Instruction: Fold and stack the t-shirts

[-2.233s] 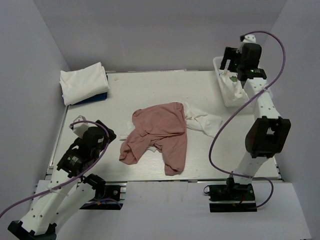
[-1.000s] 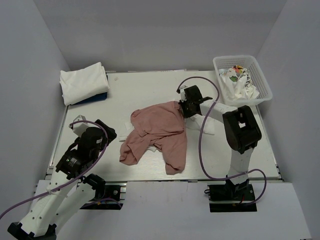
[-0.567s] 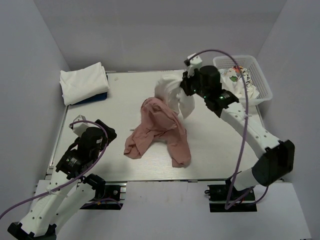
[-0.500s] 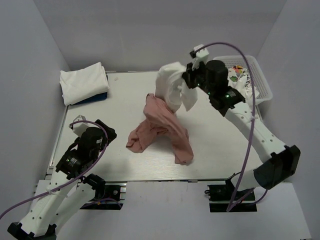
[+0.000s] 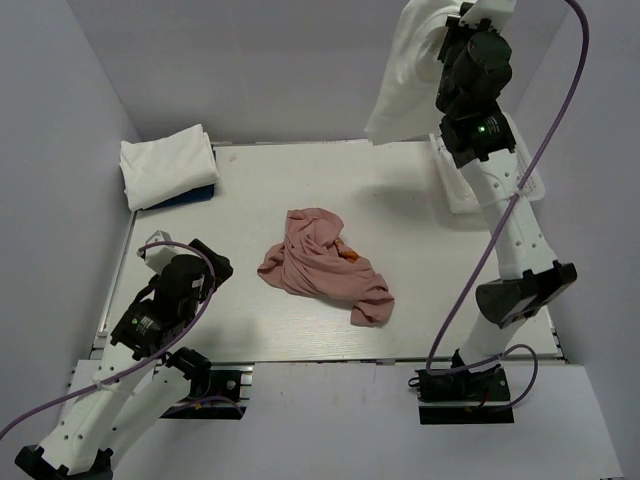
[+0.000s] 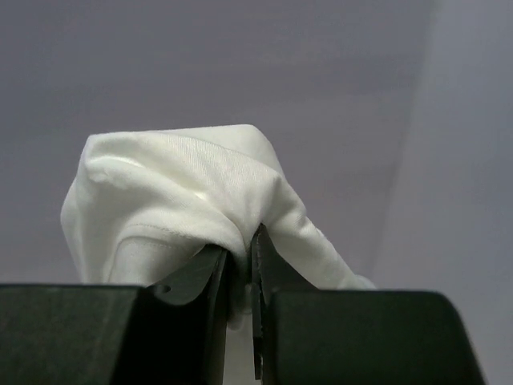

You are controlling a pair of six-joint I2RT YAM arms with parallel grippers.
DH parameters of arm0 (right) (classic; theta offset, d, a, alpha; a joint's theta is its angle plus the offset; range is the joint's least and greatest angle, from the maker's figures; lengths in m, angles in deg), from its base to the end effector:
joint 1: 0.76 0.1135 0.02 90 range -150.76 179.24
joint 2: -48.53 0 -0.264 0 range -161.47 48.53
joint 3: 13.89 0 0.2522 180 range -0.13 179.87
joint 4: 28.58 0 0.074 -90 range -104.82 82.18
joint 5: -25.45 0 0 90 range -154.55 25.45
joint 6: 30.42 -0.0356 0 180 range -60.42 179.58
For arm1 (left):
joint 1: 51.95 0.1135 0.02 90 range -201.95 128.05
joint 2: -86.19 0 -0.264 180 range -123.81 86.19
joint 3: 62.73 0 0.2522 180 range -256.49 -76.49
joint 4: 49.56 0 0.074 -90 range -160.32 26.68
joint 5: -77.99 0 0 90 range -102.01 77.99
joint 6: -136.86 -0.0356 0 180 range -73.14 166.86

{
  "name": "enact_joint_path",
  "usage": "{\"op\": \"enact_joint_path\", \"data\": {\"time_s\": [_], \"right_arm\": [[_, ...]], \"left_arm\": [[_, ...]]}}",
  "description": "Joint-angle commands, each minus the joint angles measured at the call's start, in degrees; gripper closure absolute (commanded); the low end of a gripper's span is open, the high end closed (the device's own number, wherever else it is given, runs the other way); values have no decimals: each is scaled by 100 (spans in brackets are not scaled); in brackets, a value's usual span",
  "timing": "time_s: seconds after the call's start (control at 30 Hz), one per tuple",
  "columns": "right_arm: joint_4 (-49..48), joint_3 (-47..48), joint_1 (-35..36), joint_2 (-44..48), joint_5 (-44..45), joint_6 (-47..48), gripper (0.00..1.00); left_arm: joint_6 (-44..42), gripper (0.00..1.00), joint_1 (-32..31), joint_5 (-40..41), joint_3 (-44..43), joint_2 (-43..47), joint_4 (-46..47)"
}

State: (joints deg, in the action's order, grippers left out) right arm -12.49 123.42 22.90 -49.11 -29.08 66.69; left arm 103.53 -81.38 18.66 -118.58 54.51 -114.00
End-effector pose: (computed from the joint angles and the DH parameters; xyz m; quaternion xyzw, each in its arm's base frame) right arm 0.3230 0.1190 0.5774 0.1073 0.5706 -0.0504 0.8126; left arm 0.1006 -0.0359 0.2878 -0.3141 0.8242 -0.1015 0.4601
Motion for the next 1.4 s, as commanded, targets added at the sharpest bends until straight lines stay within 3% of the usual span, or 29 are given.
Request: {"op": "enact_joint_path", "data": {"time_s": [0.0, 0.13, 0.3, 0.4, 0.57, 0.73, 0.83, 0.93, 1.03, 1.07, 1.1, 1.17, 1.2, 1.27, 1.37], "right_arm": [[-1027, 355, -282, -360, 1487, 1155, 100], [-1498, 55, -1027, -456, 1543, 1301, 100], [-1376, 231, -1583, -939, 1621, 1477, 100], [-990, -30, -1917, -1107, 1535, 1100, 100], [301, -1129, -2295, -1107, 70, -287, 100], [330, -2990, -2621, -1334, -1338, -1457, 100], [531, -3178, -2682, -1799, -2120, -1845, 100], [1240, -2856, -2726, -2345, -2149, -2380, 100], [1674, -2512, -2692, -2382, -2273, -2285, 80], [1709, -2528, -2691, -2095, -2167, -2285, 61], [1701, -2581, -2683, -1961, -1844, -2302, 49], [1727, -2625, -2691, -1341, -1736, -2434, 34], [1745, -2712, -2683, -1171, -1631, -2460, 21], [1719, -2809, -2604, -532, -1682, -2312, 10], [2148, -2801, -2384, -150, -2288, -1496, 10]], "left_arm": [[152, 1, -10, 123, -81, -74, -56], [152, 1, -10, 184, -81, -197, -109], [205, 1, -10, 237, -133, -408, -162], [205, 1, -10, 237, -133, -540, -162], [257, 1, -10, 351, -195, -655, -276], [257, 1, -10, 351, -195, -708, -276], [257, 1, -10, 351, -195, -708, -276], [257, 1, -10, 351, -256, -761, -328], [257, 1, -10, 351, -256, -761, -329], [257, 1, -10, 351, -256, -761, -259], [257, 1, -10, 351, -256, -761, -259], [188, 1, 51, 351, -256, -935, -145], [187, 1, 51, 282, -256, -1015, -144], [-75, 1, 51, 150, -256, -1321, 109], [-357, 1, 51, -122, -256, -1743, 399]]}}
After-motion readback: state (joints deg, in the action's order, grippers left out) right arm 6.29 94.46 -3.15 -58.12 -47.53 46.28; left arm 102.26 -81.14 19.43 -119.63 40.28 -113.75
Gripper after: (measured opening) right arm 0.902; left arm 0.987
